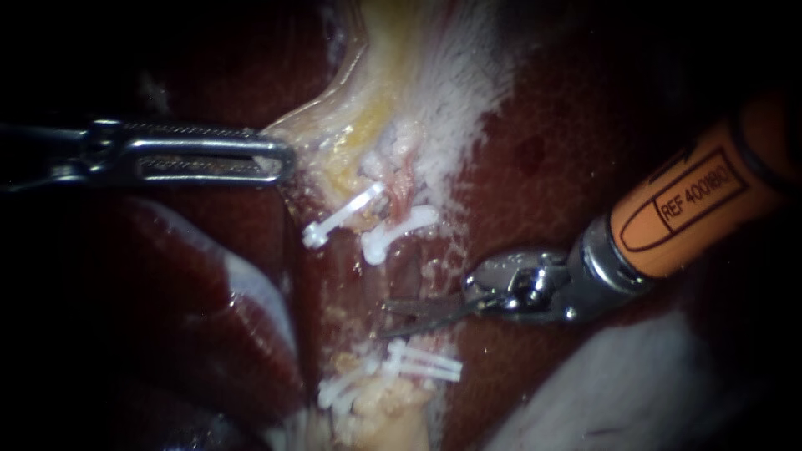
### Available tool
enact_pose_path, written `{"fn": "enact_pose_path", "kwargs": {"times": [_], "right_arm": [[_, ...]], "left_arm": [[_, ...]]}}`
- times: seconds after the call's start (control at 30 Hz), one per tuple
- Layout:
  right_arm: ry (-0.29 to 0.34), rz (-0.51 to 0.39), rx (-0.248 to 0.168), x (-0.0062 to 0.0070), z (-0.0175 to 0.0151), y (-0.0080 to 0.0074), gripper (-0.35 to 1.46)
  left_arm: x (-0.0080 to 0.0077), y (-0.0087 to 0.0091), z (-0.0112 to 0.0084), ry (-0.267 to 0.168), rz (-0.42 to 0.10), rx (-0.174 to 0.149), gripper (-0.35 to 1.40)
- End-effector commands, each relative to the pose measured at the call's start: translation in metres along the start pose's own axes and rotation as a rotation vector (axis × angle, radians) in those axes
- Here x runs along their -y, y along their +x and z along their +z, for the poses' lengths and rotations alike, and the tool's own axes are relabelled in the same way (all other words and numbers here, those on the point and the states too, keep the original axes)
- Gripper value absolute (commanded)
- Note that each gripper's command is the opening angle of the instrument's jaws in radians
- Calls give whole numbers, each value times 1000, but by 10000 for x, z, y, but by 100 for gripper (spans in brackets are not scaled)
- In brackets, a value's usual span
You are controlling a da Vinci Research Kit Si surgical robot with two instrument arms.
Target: Go back from the cut right tube
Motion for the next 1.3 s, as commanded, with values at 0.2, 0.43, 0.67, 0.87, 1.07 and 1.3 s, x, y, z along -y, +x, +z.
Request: {"fn": "enact_pose_path", "kwargs": {"times": [0.2,0.43,0.67,0.87,1.07,1.3], "right_arm": [[-8,-26,-10,1,-18,0,69],[-36,-121,-35,-7,-54,-2,96],[-70,-263,-58,-17,-77,-8,121],[-105,-387,-70,-21,-90,-5,136],[-145,-451,-83,-21,-111,6,141],[-158,-464,-87,-20,-126,12,143]], "left_arm": [[-1,1,-2,1,1,0,-35],[-1,1,-2,1,1,0,-35],[-4,3,-3,2,1,0,-35],[-6,3,-3,1,1,0,-35],[-11,5,-3,-2,1,0,-35],[-13,10,-1,-4,3,1,-35]]}}
